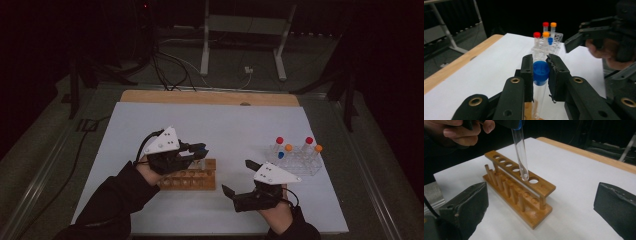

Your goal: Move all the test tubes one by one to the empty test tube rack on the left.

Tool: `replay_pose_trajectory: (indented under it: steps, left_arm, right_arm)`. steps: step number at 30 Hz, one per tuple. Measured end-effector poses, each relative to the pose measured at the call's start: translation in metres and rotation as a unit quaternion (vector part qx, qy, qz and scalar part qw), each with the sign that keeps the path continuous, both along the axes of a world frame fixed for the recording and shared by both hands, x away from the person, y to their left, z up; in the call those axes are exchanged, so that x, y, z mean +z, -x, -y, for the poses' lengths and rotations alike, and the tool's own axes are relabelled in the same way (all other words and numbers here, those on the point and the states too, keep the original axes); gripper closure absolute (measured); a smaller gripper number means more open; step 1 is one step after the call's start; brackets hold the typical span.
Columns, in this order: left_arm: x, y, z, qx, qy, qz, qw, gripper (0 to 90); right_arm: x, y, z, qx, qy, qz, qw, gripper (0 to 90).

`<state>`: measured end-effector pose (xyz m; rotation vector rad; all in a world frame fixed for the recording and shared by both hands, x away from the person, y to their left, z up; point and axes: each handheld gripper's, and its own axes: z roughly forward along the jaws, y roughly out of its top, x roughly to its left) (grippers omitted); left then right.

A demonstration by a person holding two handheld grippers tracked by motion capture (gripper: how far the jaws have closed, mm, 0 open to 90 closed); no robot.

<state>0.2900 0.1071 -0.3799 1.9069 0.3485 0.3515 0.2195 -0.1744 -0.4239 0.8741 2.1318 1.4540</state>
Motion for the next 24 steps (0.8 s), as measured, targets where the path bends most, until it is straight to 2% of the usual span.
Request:
replay_pose_trajectory:
  steps: [5, 9, 14, 22, 24]
  left_arm:
    - [-0.001, -0.010, -0.001, 0.019, -0.006, 0.002, 0.9998, 77.1]
    - [-0.008, -0.017, -0.002, 0.027, 0.000, -0.009, 0.9996, 77.1]
    - [-0.021, -0.021, -0.001, 0.033, -0.001, -0.017, 0.9993, 77.1]
    - [-0.046, -0.024, 0.000, 0.036, 0.011, -0.046, 0.9982, 77.1]
    - [-0.052, -0.023, 0.001, 0.039, 0.005, -0.048, 0.9981, 77.1]
  right_arm:
    - [0.000, -0.001, 0.002, -0.005, 0.005, 0.003, 1.0000, 0.0]
    - [0.000, -0.002, 0.003, -0.005, 0.007, 0.001, 1.0000, 0.0]
    - [-0.001, -0.003, 0.005, -0.007, 0.005, -0.004, 1.0000, 0.0]
    - [-0.003, -0.003, 0.005, -0.007, 0.003, -0.006, 1.0000, 0.0]
    - [-0.004, -0.004, 0.005, -0.007, 0.006, -0.006, 0.9999, 0.0]
